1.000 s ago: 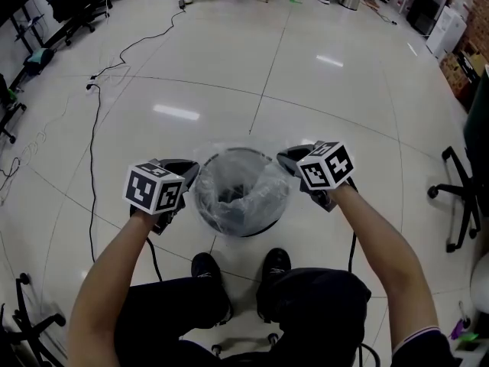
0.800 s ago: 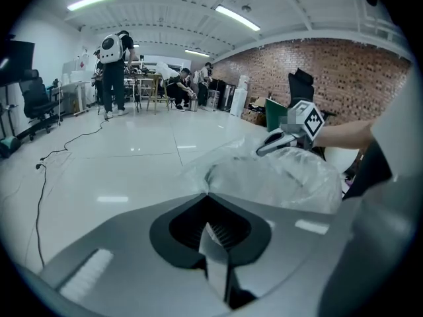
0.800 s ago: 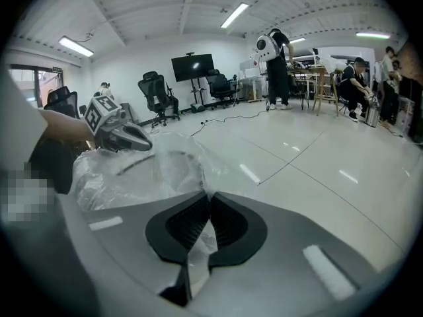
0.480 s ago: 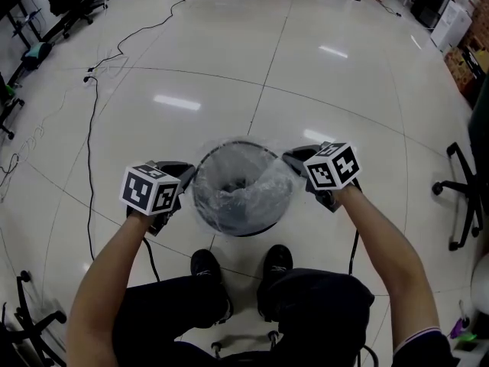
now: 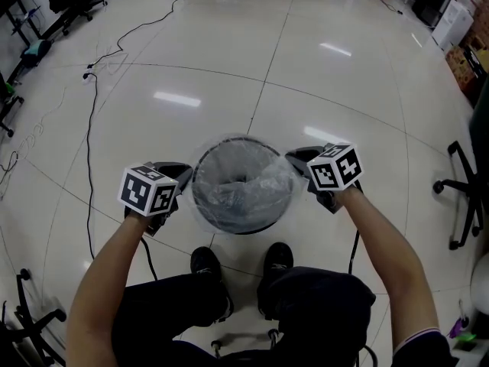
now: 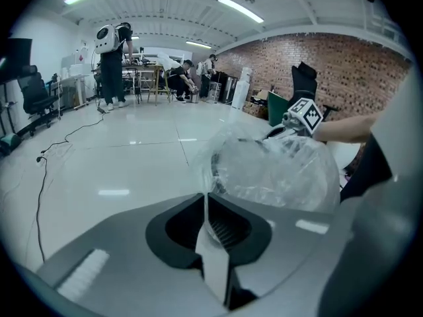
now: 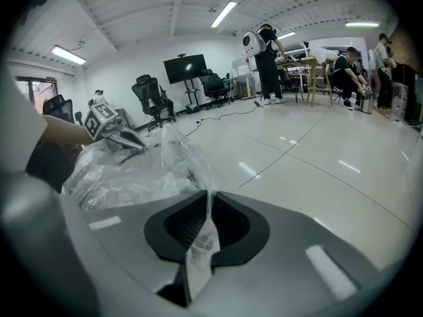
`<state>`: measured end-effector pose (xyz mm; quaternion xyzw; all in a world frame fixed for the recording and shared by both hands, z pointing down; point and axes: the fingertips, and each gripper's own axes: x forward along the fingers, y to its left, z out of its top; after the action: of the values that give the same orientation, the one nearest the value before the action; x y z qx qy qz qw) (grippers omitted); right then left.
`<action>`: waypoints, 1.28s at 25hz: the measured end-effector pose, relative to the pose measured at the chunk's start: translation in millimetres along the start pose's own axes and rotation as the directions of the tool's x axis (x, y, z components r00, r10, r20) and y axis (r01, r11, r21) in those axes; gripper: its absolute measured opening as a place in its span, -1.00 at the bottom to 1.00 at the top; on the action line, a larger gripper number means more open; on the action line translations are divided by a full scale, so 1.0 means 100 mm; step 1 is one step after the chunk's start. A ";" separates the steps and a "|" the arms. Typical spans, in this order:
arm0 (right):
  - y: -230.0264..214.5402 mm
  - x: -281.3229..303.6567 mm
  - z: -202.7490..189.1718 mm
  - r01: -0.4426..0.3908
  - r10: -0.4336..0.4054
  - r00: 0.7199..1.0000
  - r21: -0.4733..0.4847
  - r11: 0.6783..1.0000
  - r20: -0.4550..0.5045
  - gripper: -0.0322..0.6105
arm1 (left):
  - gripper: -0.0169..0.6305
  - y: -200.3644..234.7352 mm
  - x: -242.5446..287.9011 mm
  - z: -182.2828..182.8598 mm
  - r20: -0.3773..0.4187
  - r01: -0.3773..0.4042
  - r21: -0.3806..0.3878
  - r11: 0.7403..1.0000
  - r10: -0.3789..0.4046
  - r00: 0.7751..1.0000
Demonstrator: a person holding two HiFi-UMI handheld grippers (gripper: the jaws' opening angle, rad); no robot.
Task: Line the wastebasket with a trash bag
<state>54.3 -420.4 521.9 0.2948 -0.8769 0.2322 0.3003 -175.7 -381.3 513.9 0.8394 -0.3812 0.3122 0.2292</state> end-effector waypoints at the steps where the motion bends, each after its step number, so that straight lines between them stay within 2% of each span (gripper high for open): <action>1: -0.01 -0.02 0.02 0.002 -0.002 1.000 0.008 1.000 0.012 -0.81 | -0.86 0.00 -0.02 0.03 0.011 0.001 -0.001 1.000 -0.001 1.000; 7: 0.01 -0.20 0.21 0.005 -0.009 0.996 0.043 0.999 0.086 -0.68 | -0.64 -0.03 -0.15 0.16 0.066 -0.010 0.004 1.000 0.009 0.998; 12: 0.12 -0.35 0.33 -0.027 0.016 0.990 0.074 0.997 0.143 -0.42 | -0.51 -0.10 -0.25 0.16 0.071 -0.002 0.017 1.000 0.001 0.997; 15: 0.19 -0.45 0.36 -0.058 0.040 0.985 0.101 0.993 0.171 -0.37 | -0.43 -0.16 -0.32 0.14 0.070 0.008 0.026 1.000 -0.010 0.997; 21: 0.24 -0.69 0.40 -0.059 0.032 0.975 0.113 0.992 0.221 -0.26 | -0.37 -0.22 -0.45 0.15 0.082 0.000 0.045 0.999 -0.003 0.997; 26: 0.37 -0.92 0.22 -0.023 0.009 0.977 0.063 0.998 0.214 -0.27 | -0.37 -0.30 -0.53 0.17 0.094 -0.005 0.054 0.999 0.000 0.996; 32: 0.67 -1.00 -0.13 -0.028 0.023 0.985 0.028 0.999 0.169 -0.27 | -0.37 -0.47 -0.60 0.09 0.110 -0.007 0.056 0.998 0.000 0.994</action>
<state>79.5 -326.9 448.9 0.3065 -0.8993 0.2235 0.2177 -166.7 -328.9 458.5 0.8608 -0.3858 0.2765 0.1835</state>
